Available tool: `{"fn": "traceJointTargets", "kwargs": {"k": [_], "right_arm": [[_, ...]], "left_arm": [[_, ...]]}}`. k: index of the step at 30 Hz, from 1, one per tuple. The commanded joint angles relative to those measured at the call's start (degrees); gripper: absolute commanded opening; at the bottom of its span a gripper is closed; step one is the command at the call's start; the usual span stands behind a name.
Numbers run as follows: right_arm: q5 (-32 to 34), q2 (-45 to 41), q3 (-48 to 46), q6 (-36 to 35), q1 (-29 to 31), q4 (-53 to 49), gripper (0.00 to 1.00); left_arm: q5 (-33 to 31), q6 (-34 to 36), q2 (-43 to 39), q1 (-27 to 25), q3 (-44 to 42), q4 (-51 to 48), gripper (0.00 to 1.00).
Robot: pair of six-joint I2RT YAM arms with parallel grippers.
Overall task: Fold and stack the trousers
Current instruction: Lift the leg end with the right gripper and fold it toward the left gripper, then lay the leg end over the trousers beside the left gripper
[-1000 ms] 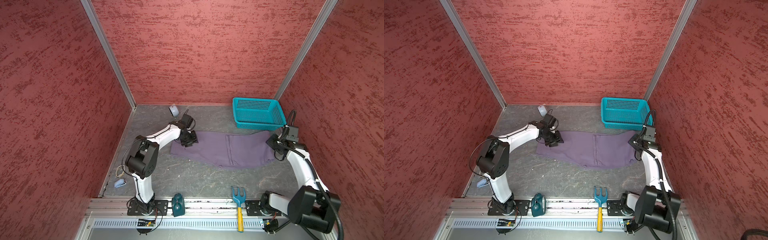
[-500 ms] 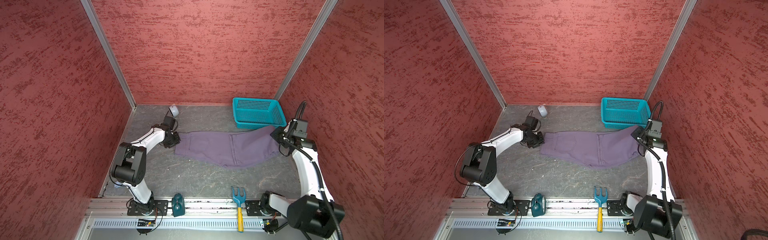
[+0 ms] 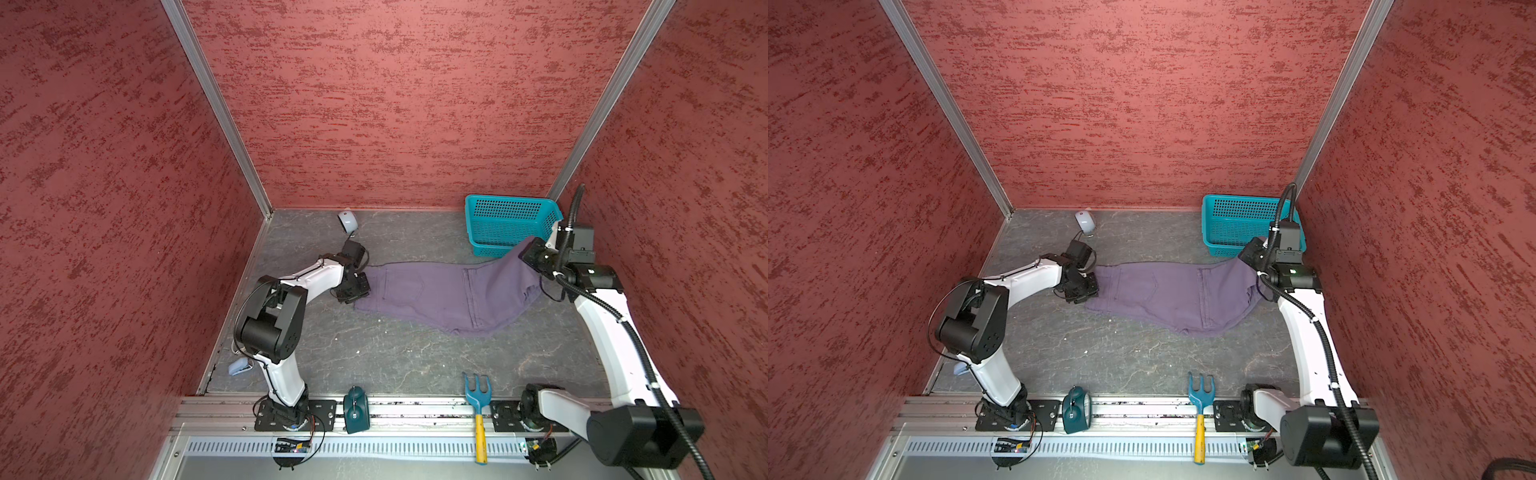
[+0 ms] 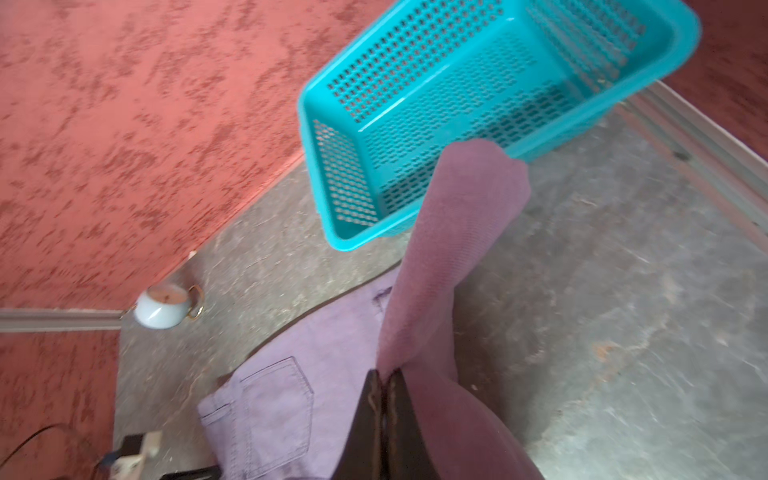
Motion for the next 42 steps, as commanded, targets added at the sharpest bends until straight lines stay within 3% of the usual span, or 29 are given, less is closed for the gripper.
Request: {"fn": "traceJointTargets", "kwargs": {"k": [1,9,13,32,42], "right_arm": [[3.5,0.9,3.2,1.3,3.3,1.5,0.00],[6.1,4.6,6.4,2.5,9.9,1.9,0.00],[7.0,6.5,7.1,3.2,13.4,2.3,0.00],[6.7,19.0,6.8,7.3,29.4,7.9,0.00],[4.3,24.6,7.1,8.8,34.2,10.8,0.00]], "left_arm": [[2.5,-2.5,1.6,-3.0,-0.9,1.7,0.37],[6.4,-6.6,4.3,-12.1,0.9,3.7,0.37],[7.4,-6.7,5.3,-13.2,2.1,3.7,0.37],[7.0,-4.0,1.4,-6.2,2.0,1.1,0.40],[7.9,-4.8,3.5,-5.9,-0.3,3.5,0.40]]}}
